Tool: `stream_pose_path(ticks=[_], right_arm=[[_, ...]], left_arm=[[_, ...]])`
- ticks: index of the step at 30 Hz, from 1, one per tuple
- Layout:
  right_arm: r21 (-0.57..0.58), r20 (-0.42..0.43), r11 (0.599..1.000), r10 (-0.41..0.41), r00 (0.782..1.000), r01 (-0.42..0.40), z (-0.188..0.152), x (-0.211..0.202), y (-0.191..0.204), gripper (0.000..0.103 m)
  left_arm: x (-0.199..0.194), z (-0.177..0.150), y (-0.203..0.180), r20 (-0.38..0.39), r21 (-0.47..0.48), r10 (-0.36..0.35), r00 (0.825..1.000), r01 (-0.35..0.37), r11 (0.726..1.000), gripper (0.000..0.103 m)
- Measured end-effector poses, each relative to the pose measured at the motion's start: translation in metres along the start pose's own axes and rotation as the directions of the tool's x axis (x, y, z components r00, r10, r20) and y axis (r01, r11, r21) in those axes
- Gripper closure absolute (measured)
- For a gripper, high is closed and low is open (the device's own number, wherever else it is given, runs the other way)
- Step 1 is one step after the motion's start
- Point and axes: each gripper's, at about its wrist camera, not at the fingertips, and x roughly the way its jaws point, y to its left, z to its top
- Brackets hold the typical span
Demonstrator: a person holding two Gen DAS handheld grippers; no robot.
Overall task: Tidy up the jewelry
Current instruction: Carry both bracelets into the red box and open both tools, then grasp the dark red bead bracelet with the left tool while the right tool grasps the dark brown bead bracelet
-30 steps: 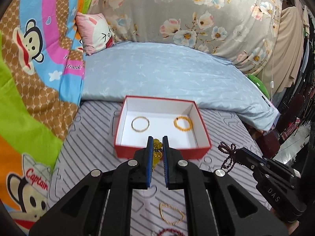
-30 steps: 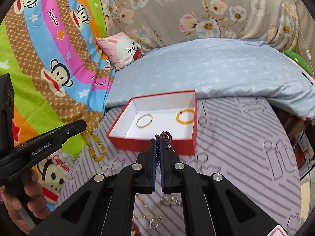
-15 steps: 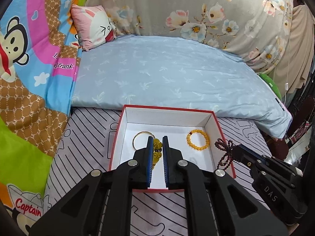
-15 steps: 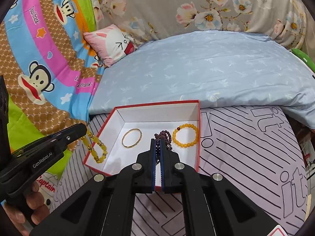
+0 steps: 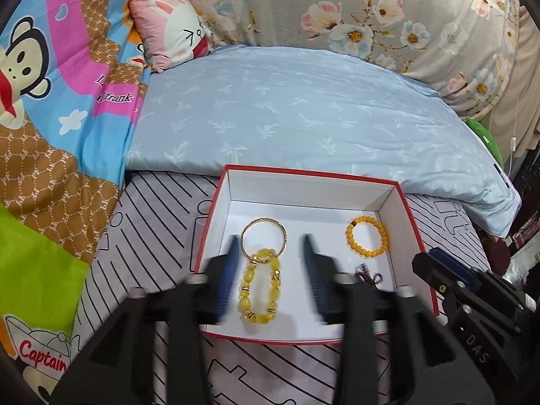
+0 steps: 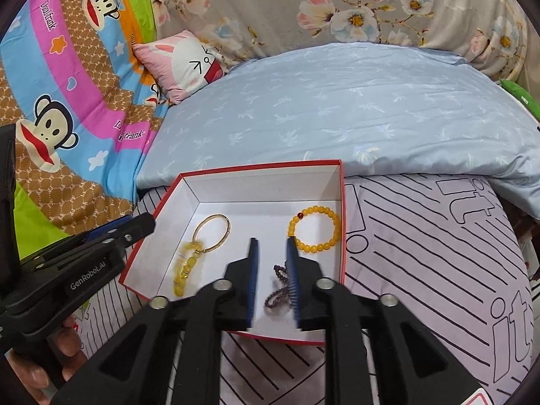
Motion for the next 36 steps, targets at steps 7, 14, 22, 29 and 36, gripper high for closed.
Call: stream_pose_path(ticks=[7,14,22,29,36], right_arm=[[0.002,0.029,1.000,0.008,1.000,-0.008,-0.003,-0.023,0.000,0.070],[-0.007,0.053,1.000,0.006,0.999,-0.006,-0.022,-0.056,0.003,0.066],[-0.001,0.041,1.000,-0.012,0.999,0.012,-0.065,-0.090,-0.001,0.065],[0.030,0.017,0.999,-0.024,1.000,0.023,-0.107,-0.116,-0.011,0.065],[0.032,-0.021,0.998,-0.049,0.999,0.049,-0.156,-0.136,-0.016,0.065]], left_arm=[[-0.018,-0.003,-0.003,0.028,0.016,0.019,0.999,-0.019,1.000,0.051],[-0.043,-0.020,-0.006,0.028,0.023,0.018,0.999,-0.019,1.000,0.050],[-0.071,-0.052,-0.007,0.020,0.025,0.019,1.000,-0.020,0.999,0.048],[-0.092,-0.097,-0.002,-0.017,0.012,0.008,1.000,-0.007,1.000,0.044],[-0.104,-0.152,0.007,-0.080,0.004,0.001,0.997,-0.001,1.000,0.044]])
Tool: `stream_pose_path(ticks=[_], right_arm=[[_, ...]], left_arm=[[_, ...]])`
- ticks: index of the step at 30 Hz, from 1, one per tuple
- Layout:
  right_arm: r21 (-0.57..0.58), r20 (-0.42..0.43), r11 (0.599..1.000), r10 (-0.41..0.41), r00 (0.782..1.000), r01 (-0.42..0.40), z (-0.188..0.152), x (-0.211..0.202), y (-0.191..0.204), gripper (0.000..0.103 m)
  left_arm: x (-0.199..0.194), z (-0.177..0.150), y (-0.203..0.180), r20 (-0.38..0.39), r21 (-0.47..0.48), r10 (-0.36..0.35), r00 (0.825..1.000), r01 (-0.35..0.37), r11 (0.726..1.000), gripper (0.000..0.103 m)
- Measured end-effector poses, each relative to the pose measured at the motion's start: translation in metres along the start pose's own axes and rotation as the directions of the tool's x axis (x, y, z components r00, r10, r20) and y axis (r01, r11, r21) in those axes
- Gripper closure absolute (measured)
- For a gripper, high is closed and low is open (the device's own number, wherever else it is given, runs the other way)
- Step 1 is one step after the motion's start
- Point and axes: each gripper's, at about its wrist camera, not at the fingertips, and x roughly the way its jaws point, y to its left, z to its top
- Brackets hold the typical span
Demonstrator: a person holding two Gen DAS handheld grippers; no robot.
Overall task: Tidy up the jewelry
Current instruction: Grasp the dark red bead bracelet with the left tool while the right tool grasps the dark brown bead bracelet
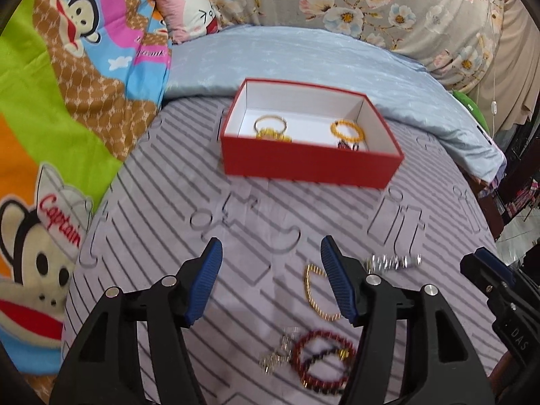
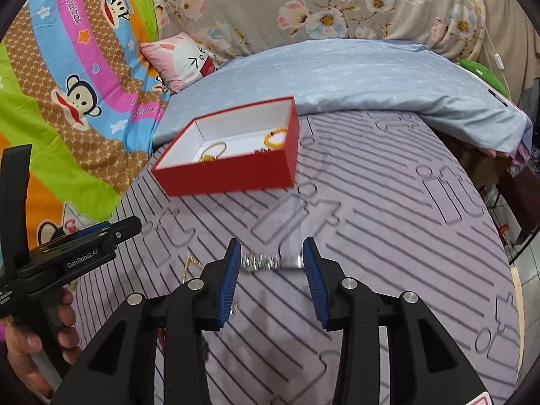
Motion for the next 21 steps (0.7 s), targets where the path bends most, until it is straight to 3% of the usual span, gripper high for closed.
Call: stream_pose_path(ticks=[7,13,21], right_arm=[[-0.020,-0.073,1.000,0.007,0.997,-0.008,-0.050,-0.006,0.006,0.065],[-0.017,-0.115,1.000,0.021,0.993,-0.024,-0.072,-0.008,0.009,0.065],[-0.016,-0.123,0.999,0.027,0.992,-0.029,-0.077,-0.010,0.011,0.065]], left_arm=[[-0.003,-0.048,0.008,-0.062,-0.031,-0.007,0.998,0.005,1.000,0.044],[-0.003,-0.072,0.000,-0.085,-0.013,-0.025,0.996,0.024,1.000,0.046],[0.004,-0.082,-0.010,-0.106,0.019,-0.029,0.994,0.031,0.999,0.060]])
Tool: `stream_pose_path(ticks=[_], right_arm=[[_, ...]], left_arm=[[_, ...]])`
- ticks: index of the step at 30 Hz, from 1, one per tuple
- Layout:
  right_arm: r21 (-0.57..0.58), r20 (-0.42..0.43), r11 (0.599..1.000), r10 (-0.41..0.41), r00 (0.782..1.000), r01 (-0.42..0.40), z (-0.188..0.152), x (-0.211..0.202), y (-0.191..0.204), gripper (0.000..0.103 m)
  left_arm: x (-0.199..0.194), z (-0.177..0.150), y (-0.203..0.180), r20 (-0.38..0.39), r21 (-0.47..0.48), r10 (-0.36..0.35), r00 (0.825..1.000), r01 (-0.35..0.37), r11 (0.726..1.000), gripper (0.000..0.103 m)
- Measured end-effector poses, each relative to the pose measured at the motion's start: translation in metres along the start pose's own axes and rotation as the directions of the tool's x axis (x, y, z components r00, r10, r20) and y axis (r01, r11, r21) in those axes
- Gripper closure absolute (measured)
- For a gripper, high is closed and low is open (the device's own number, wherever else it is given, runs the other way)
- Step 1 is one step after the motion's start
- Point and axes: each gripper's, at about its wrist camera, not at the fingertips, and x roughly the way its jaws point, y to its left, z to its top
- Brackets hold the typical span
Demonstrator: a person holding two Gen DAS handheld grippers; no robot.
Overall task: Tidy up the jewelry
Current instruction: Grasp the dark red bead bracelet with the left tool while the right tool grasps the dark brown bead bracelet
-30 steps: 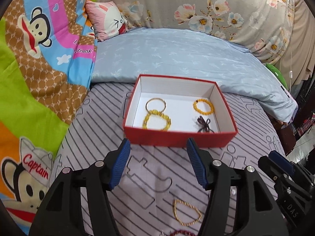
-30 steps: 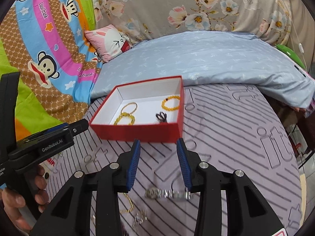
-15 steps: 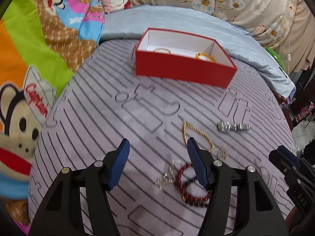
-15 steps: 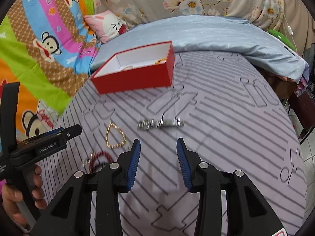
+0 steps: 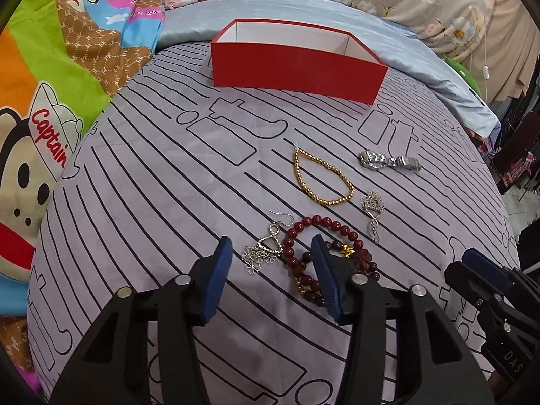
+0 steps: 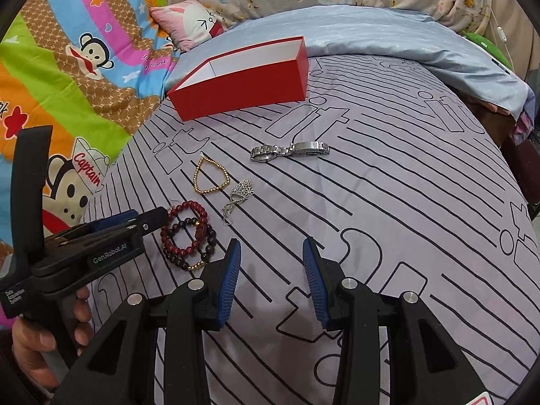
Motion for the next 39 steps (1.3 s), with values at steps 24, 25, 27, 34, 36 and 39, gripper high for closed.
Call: stream_pose_path(ticks=[24,25,27,34,36,39], right_arm=[[-0.018,-0.021,0.999,0.033,0.999,-0.033,-0.006,0.008,0.012,0.065],[-0.023,-0.023,0.999,0.036,0.999,-0.037,-0.006,0.008,0.014,0.065],[-0.031,-0.027,0.999,0.043,0.999,-0.044,-0.006,0.010,0.018,0.065],[-0.074,-0.057,0.994,0.081,0.995,-0.085,-0.005,0.024,0.040,0.066],[-0.082,-0.068,0.991,0.102,0.992,-0.107,-0.005,0.028,0.048,0.066],[-0.112,-0.076,0.987,0.109,0.991,-0.117,-0.006,0.033,0.060,0.067]], left_arm=[[-0.013,0.000,-0.004,0.011,-0.022,-0.141,0.990,0.142,0.990,0.096],[-0.018,0.001,-0.003,0.018,-0.027,-0.151,0.988,0.151,0.988,0.096],[-0.028,0.002,-0.001,0.036,-0.033,-0.166,0.985,0.167,0.985,0.096],[-0.051,0.006,0.013,0.070,-0.062,-0.182,0.981,0.187,0.980,0.096],[-0.055,0.006,0.018,0.079,-0.073,-0.179,0.981,0.185,0.980,0.096],[-0.059,0.005,0.025,0.082,-0.087,-0.175,0.981,0.182,0.979,0.096]])
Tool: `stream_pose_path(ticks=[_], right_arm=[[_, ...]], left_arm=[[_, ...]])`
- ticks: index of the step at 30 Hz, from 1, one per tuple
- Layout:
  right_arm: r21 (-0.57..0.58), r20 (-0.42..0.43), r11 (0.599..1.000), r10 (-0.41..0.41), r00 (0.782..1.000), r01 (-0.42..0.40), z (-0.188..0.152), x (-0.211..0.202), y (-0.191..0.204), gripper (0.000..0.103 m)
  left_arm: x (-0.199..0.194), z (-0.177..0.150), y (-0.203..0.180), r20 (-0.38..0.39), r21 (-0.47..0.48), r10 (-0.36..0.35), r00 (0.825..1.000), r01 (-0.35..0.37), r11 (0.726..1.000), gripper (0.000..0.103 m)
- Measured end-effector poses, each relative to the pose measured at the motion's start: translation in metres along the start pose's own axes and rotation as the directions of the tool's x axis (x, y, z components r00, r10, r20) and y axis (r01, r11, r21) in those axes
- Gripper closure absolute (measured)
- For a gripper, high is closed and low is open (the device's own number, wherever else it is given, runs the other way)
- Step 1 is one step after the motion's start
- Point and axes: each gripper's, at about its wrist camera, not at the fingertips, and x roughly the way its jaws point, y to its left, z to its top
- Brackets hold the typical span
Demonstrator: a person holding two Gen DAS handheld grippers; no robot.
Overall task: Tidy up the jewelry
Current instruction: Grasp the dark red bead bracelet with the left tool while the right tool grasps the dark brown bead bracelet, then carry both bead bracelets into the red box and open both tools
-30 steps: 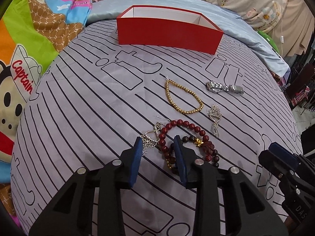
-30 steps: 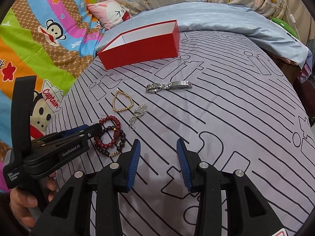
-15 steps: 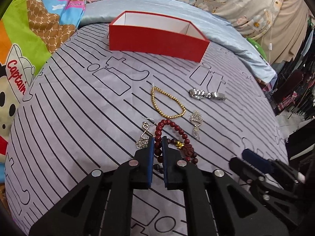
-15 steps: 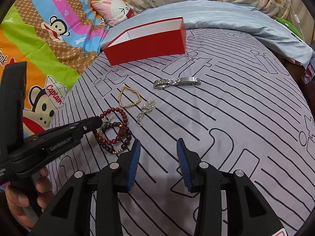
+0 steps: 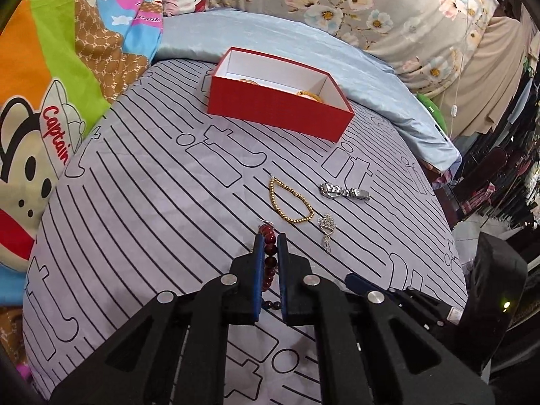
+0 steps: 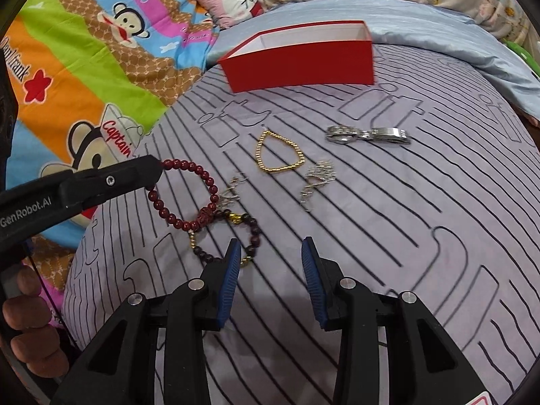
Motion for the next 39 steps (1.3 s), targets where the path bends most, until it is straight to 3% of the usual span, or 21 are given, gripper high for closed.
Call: stream_pose_path(ticks=[8,14,23,39], right_arm=[[-0.037,-0.027,0.999,-0.001,1.000,0.000,0.003,0.020,0.014,0.079],[-0.060,-0.021,0.997,-0.038,0.999,0.037,0.003,0.025,0.012,0.094],[-0.023,-0.008,0.999,-0.027,1.000,0.026,0.003,0.013,0.002,0.096],[0.056,0.135,0.998,-0.044,0.990,0.036,0.042,-0.052,-0.024,0.096]], left_arm=[[-0.007,0.000,0.011,0.006,-0.018,0.017,1.000,-0.017,1.000,0.096],[-0.007,-0.001,0.018,0.000,-0.033,0.025,1.000,-0.025,0.999,0.096],[-0.005,-0.003,0.020,-0.006,-0.035,0.032,0.999,-0.032,0.999,0.096],[-0.005,0.015,-0.001,0.024,0.011,0.030,0.999,-0.030,0.999,0.096]])
